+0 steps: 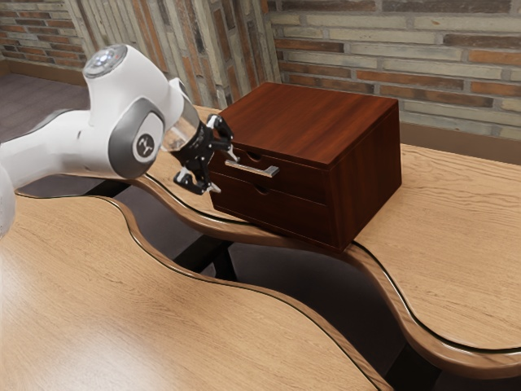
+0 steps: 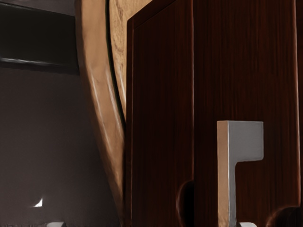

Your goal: Pull the drawer handle with one arm to open the drawer

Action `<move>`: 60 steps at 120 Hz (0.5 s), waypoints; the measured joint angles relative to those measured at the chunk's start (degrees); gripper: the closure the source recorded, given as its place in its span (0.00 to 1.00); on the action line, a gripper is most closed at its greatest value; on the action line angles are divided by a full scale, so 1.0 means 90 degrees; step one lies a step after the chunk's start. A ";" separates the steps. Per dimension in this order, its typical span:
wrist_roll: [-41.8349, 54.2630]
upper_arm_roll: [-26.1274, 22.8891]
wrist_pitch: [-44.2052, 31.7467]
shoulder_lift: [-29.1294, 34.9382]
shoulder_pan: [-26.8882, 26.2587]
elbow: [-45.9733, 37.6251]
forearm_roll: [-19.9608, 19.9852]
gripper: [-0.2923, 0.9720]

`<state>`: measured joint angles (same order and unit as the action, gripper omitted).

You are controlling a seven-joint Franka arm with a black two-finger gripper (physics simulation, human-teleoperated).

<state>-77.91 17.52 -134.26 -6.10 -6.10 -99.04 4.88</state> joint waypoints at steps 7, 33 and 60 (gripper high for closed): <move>-0.0028 -0.0007 -0.0035 -0.0056 0.0000 0.0031 0.0001 0.43; -0.0112 -0.0013 -0.0098 -0.0405 0.0039 0.0377 0.0002 0.44; -0.0170 -0.0032 -0.0118 -0.0703 0.0142 0.0569 0.0025 0.45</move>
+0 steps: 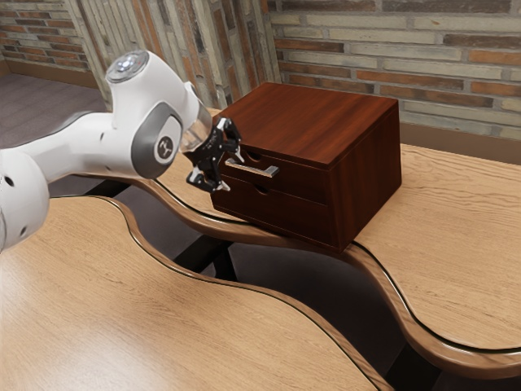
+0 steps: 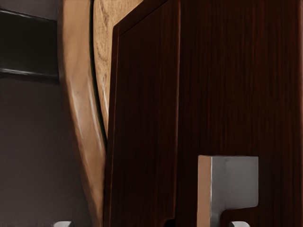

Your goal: Pull the drawer handle with one arm to open the drawer

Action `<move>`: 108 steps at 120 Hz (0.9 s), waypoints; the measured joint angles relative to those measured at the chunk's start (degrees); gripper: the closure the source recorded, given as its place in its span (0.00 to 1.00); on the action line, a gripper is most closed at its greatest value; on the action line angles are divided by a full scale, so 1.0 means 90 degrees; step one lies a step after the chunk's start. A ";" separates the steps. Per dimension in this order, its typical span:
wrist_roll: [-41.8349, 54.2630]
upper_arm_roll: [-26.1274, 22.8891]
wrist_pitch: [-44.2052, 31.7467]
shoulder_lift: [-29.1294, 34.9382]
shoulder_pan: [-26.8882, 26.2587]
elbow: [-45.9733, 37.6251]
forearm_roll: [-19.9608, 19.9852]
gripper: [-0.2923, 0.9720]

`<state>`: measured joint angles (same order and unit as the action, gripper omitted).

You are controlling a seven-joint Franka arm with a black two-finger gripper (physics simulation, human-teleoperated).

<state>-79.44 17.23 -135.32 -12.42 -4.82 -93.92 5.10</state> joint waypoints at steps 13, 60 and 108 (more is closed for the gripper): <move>-0.0020 -0.0008 -0.0011 -0.0043 -0.0015 0.0019 0.0051 0.46; -0.0071 -0.0048 -0.0058 -0.0050 -0.0063 -0.0020 0.0132 0.47; -0.0101 -0.0058 -0.0149 -0.0085 -0.0053 -0.0084 0.0137 0.57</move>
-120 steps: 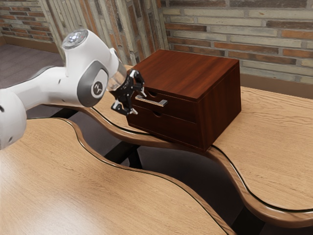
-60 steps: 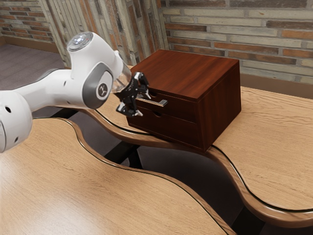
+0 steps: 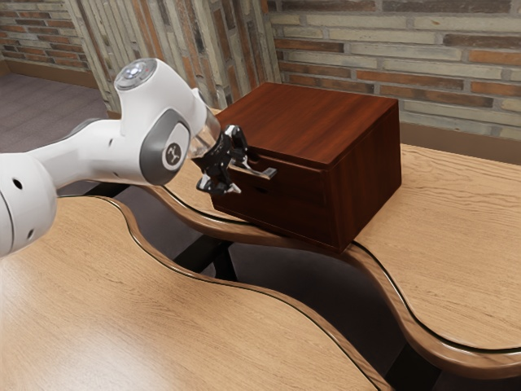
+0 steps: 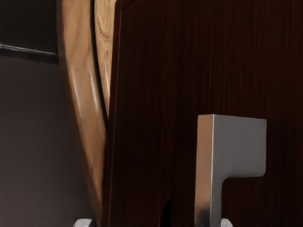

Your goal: Pull the drawer handle with one arm to open the drawer

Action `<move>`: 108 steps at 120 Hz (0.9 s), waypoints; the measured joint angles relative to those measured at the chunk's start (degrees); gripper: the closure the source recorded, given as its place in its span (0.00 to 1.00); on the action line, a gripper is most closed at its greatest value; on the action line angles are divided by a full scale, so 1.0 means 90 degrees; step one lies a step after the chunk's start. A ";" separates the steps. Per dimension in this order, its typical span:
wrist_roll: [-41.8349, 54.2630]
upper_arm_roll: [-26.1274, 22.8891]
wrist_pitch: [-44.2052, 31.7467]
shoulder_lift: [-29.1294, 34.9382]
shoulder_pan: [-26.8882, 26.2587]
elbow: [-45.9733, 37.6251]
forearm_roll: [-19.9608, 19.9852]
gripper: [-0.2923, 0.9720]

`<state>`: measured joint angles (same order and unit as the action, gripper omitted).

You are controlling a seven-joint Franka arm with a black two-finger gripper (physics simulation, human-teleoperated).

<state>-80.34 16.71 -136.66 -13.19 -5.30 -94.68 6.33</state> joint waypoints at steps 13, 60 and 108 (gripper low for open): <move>-0.0002 0.0004 0.0008 0.0017 0.0003 0.0000 -0.0012 0.65; -0.0005 0.0009 0.0083 0.0085 0.0002 0.0000 -0.0042 0.82; -0.0024 0.0028 0.0107 0.0599 -0.0018 -0.0595 -0.0062 0.85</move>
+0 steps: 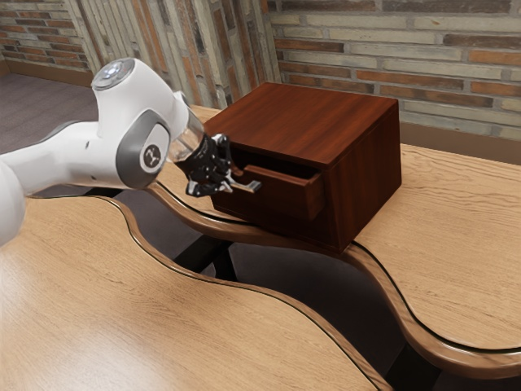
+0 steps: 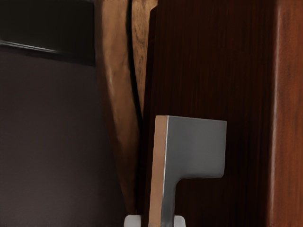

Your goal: Pull the drawer handle with one arm to open the drawer

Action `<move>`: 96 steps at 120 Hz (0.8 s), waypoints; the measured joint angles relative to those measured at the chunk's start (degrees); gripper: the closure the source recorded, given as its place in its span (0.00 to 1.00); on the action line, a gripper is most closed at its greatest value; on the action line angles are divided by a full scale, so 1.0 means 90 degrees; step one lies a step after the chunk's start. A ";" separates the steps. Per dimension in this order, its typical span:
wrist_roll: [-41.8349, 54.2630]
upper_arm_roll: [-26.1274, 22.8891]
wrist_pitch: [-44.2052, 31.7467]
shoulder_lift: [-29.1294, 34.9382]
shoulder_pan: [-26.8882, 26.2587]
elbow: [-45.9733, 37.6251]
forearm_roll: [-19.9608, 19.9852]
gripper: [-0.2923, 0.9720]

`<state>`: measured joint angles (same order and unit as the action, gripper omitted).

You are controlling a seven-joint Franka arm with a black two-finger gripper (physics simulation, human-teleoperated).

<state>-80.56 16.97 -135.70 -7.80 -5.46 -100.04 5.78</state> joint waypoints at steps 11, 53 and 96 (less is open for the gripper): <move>-0.0005 0.0003 0.0004 0.0132 -0.0001 -0.0154 -0.0003 0.85; -0.0028 0.0029 -0.0021 0.0667 -0.0006 -0.0801 -0.0019 0.85; -0.0053 0.0016 -0.0064 0.1339 0.0043 -0.1507 -0.0062 0.85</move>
<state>-81.04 17.11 -136.28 4.26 -5.08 -113.60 5.22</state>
